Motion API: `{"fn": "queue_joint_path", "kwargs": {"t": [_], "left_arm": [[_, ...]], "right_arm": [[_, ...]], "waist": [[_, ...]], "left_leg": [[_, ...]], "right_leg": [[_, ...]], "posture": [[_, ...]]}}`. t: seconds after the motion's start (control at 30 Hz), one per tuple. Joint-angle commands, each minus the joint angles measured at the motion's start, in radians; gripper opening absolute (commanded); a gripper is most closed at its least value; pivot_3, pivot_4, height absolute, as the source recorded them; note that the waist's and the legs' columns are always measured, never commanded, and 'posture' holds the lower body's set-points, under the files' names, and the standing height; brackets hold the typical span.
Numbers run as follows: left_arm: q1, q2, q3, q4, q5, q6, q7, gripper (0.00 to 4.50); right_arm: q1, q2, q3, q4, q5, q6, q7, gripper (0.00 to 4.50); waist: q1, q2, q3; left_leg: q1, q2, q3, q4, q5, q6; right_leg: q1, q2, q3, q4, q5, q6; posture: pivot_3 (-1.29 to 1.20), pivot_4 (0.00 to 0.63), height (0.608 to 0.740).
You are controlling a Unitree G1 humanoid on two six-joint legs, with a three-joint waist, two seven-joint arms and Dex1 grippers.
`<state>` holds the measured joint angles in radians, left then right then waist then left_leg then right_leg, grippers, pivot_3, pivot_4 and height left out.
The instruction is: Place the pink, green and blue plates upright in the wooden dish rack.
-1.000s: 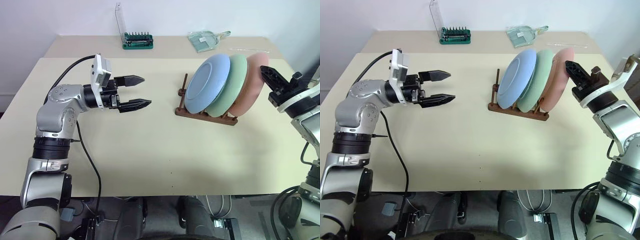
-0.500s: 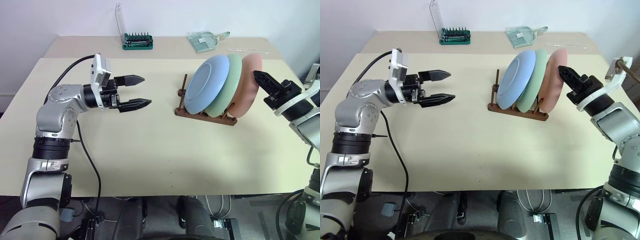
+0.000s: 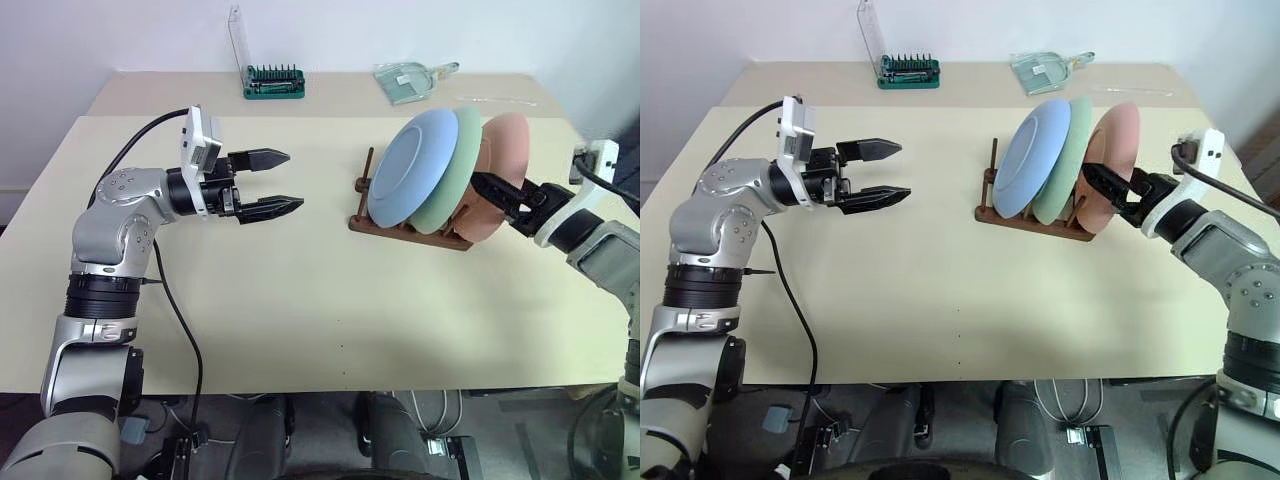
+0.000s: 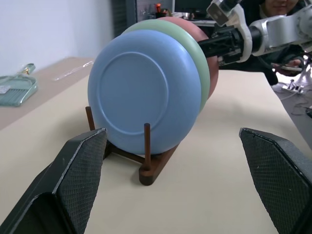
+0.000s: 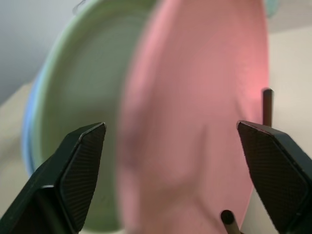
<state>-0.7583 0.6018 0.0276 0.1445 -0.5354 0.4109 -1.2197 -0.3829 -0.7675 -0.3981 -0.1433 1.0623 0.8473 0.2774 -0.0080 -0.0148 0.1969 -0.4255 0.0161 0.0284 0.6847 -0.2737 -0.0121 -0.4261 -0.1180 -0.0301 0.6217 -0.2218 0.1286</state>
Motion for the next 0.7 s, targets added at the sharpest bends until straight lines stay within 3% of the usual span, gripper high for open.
{"fn": "queue_joint_path", "kwargs": {"t": [0.03, 0.7], "left_arm": [[0.001, 0.006, 0.029, -0.038, -0.022, 0.005, 0.0, 4.5], [0.008, 0.0, 0.027, -0.045, -0.036, 0.003, 0.007, 4.5]], "right_arm": [[-0.012, -0.022, -0.024, -0.036, -0.042, -0.017, 0.022, 4.47], [-0.108, -0.083, -0.126, -0.015, -0.122, -0.067, 0.125, 4.47]], "waist": [[0.001, 0.0, 0.0], [0.0, 0.0, 0.0]], "left_leg": [[0.0, 0.0, 0.0, 0.0, 0.0, 0.0], [0.0, 0.0, 0.0, 0.0, 0.0, 0.0]], "right_leg": [[0.0, 0.0, 0.0, 0.0, 0.0, 0.0], [0.0, 0.0, 0.0, 0.0, 0.0, 0.0]], "posture": [[0.0, 0.15, 0.724], [0.0, 0.15, 0.724]]}}
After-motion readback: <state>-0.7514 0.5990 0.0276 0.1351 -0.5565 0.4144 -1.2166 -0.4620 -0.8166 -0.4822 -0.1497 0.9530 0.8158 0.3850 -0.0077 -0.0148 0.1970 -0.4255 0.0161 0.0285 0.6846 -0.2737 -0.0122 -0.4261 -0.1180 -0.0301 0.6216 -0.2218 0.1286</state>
